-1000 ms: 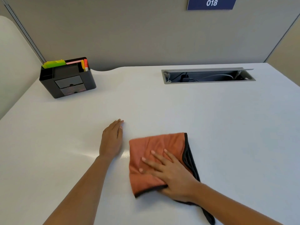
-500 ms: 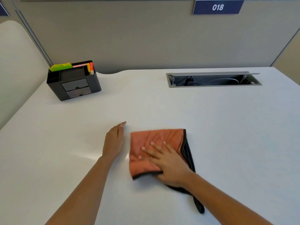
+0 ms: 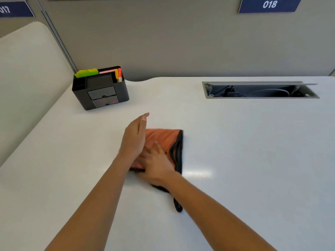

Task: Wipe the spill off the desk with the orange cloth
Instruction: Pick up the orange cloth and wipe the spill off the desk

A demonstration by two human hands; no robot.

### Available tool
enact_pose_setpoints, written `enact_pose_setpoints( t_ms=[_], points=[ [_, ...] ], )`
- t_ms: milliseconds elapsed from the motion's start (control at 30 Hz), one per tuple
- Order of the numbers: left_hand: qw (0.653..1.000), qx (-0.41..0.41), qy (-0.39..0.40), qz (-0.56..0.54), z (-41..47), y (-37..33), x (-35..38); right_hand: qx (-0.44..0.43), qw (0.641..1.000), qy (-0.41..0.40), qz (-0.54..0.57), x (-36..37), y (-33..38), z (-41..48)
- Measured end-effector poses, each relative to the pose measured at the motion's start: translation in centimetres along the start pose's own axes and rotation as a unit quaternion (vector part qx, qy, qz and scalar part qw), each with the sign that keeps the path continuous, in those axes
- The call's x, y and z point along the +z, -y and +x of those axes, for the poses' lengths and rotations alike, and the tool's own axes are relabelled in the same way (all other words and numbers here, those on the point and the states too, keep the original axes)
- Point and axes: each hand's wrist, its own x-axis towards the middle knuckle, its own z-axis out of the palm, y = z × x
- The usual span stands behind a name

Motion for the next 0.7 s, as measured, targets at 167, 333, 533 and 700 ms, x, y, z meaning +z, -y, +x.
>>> enact_pose_setpoints(
  t_ms=[167, 333, 533, 700],
  points=[
    [0.999, -0.001, 0.040, 0.029, 0.4, 0.7, 0.4, -0.230, 0.972, 0.003, -0.042, 2.0, 3.7, -6.0],
    [0.995, -0.021, 0.066, 0.075, 0.2, 2.9, 1.4, -0.246, 0.957, 0.024, -0.154, 3.2, 0.6, -12.7],
    [0.991, -0.014, 0.077, 0.109, 0.4, 4.1, 2.5, -0.107, 0.994, -0.006, -0.032, 1.2, -4.3, -13.2],
    [0.990, -0.003, 0.081, 0.119, 0.5, 4.1, 3.1, 0.117, 0.993, -0.034, -0.013, -0.8, -9.8, -10.0]
  ],
)
